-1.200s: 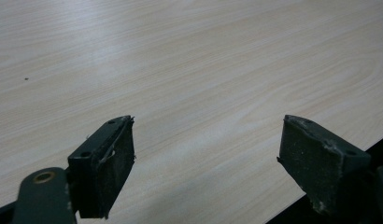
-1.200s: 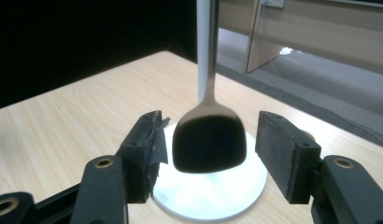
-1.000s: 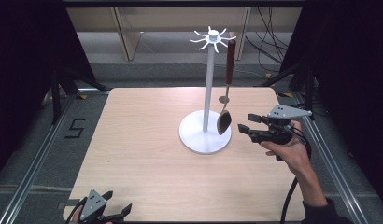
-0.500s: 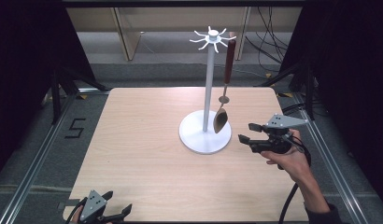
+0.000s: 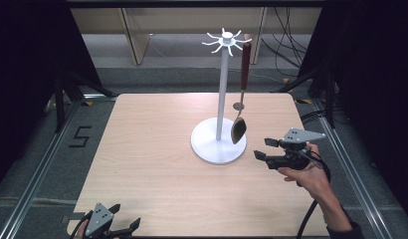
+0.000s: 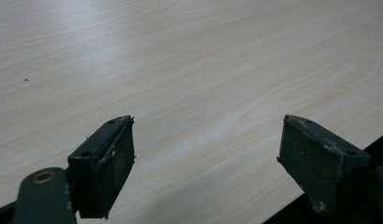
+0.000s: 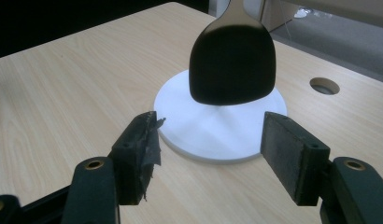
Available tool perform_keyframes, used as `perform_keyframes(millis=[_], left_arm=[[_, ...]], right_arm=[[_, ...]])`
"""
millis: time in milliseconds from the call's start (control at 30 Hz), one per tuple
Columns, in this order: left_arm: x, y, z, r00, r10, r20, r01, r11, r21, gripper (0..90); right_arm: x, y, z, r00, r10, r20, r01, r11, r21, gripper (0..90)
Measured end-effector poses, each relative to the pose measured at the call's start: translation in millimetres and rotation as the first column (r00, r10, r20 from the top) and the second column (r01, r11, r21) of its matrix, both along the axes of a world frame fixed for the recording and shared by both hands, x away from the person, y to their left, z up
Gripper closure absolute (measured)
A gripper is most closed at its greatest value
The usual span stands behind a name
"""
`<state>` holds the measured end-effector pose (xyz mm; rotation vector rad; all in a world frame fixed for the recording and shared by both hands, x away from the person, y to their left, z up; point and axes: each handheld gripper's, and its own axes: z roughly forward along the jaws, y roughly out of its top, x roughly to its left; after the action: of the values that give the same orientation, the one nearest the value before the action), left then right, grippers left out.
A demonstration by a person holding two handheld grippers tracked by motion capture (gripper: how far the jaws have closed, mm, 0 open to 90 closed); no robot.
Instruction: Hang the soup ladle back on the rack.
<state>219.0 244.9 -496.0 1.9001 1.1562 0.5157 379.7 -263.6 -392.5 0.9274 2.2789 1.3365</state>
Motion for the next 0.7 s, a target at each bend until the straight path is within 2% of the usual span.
perform_keyframes(millis=[33, 67, 100, 200, 233, 267, 367, 500, 533, 600, 700], left_arm=[[-0.1, 0.0, -0.1, 1.0, 0.002, 0.0, -0.002, 1.0, -0.005, 17.5], [-0.1, 1.3, 0.1, 1.0, 0.0, -0.01, 0.0, 1.0, 0.008, 17.4], [-0.1, 0.6, 0.0, 1.0, 0.004, -0.007, -0.004, 1.0, 0.001, 17.5], [-0.2, 0.5, -0.1, 1.0, 0.002, -0.008, -0.002, 1.0, 0.003, 17.5], [-0.1, 0.6, -0.1, 1.0, 0.003, -0.007, -0.003, 1.0, 0.002, 17.5], [-0.1, -0.1, -0.5, 0.9999, 0.009, -0.005, -0.009, 0.9999, -0.01, 17.5], [-0.1, -0.5, -0.6, 0.9999, 0.012, -0.005, -0.012, 0.9999, -0.01, 17.5], [-0.2, 0.9, 0.5, 1.0, -0.002, -0.003, 0.002, 0.9998, 0.018, 17.5], [0.0, 0.1, -0.1, 1.0, 0.0, 0.001, 0.0, 1.0, -0.003, 17.5], [0.1, 0.2, -0.4, 0.9999, 0.008, -0.006, -0.008, 0.9999, -0.006, 17.5], [-0.4, -0.4, -0.3, 1.0, 0.009, -0.003, -0.009, 0.9999, -0.009, 17.5]], right_arm=[[-0.4, 0.3, -0.5, 1.0, 0.006, -0.006, -0.006, 1.0, -0.007, 37.6], [0.3, 0.4, -1.6, 0.9999, 0.011, 0.011, -0.011, 1.0, -0.017, 37.5], [-1.5, 1.5, -2.1, 0.9998, 0.016, -0.011, -0.016, 1.0, -0.011, 37.5], [-5.2, 5.1, -5.6, 0.9996, 0.02, -0.02, -0.02, 1.0, -0.01, 37.4], [-4.9, 5.5, -6.8, 0.9995, 0.031, -0.009, -0.031, 0.999, -0.022, 37.3], [-6.9, 6.9, -8.3, 0.9993, 0.031, -0.02, -0.031, 0.999, -0.018, 37.2], [-10.5, 9.7, -13.0, 0.9984, 0.04, -0.04, -0.041, 0.999, -0.023, 36.5], [-15.1, 12.1, -19.9, 0.9971, 0.046, -0.06, -0.048, 0.998, -0.028, 35.1], [-15.6, 12.2, -21.1, 0.997, 0.05, -0.059, -0.051, 0.998, -0.027, 35.2], [-18.8, 13.0, -24.0, 0.9962, 0.05, -0.071, -0.052, 0.998, -0.027, 35.1], [-20.3, 12.7, -28.8, 0.9968, 0.067, -0.043, -0.069, 0.997, -0.045, 35.0]])
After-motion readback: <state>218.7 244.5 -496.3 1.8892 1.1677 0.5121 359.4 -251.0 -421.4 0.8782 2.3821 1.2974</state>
